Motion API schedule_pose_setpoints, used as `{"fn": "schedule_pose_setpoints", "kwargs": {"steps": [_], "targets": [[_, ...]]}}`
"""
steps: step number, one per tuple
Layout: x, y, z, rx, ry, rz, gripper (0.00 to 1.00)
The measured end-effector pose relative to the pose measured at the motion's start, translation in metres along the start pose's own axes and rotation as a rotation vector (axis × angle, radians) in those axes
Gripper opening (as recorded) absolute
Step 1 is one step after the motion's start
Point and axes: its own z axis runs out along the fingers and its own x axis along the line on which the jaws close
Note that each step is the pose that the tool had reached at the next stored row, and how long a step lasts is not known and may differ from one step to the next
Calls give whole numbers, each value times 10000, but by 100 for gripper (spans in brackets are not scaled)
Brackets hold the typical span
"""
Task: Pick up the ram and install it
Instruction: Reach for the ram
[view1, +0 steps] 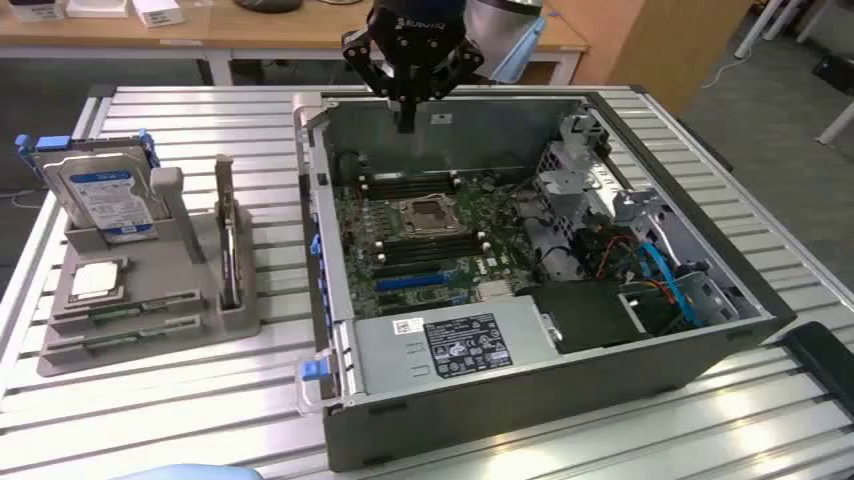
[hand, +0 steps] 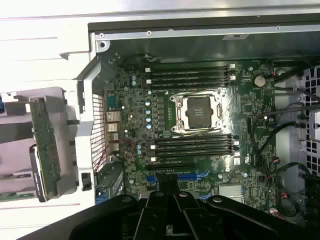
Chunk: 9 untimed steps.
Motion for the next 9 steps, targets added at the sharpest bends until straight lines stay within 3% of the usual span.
{"fn": "schedule_pose_setpoints", "kwargs": {"steps": [9], "targets": [[0, 0, 0, 1, 19, 1, 10]]}}
